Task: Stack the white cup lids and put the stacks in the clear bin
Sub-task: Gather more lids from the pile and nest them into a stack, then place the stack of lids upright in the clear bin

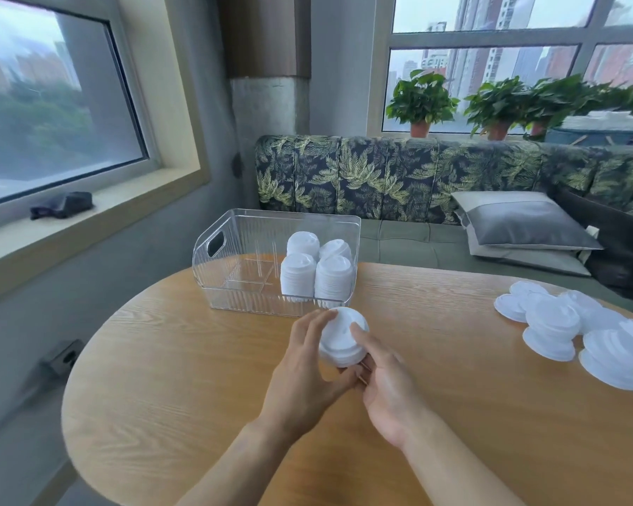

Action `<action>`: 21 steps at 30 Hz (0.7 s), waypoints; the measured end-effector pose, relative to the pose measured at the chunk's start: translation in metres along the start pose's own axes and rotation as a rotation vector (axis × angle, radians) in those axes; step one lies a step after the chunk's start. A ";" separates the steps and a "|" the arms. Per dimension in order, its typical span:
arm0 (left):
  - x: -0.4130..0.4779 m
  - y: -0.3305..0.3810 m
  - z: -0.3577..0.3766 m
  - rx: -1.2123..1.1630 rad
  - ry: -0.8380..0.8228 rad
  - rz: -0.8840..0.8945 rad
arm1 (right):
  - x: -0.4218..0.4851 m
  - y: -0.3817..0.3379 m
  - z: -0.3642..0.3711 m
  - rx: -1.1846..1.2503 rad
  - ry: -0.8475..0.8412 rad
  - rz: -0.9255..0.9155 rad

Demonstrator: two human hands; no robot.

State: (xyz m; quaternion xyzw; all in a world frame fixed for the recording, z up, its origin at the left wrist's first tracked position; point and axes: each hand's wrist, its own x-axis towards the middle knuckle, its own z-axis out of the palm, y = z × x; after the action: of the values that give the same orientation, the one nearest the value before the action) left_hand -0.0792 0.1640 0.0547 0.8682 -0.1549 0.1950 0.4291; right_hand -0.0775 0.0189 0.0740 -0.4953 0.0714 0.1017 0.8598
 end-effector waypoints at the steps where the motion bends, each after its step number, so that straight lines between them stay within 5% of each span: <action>1: 0.002 -0.003 -0.003 -0.001 0.002 0.003 | 0.001 -0.001 0.004 -0.007 0.001 -0.001; 14: 0.086 -0.029 -0.024 0.026 0.005 -0.024 | 0.048 -0.022 0.031 -0.007 0.030 -0.128; 21: 0.190 -0.057 -0.012 0.051 0.048 -0.100 | 0.086 -0.034 0.006 0.044 0.243 -0.189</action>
State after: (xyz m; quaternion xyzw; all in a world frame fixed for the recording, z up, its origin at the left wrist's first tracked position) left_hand 0.1093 0.1877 0.1124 0.8807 -0.0959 0.1980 0.4195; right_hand 0.0142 0.0168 0.0862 -0.4897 0.1302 -0.0418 0.8611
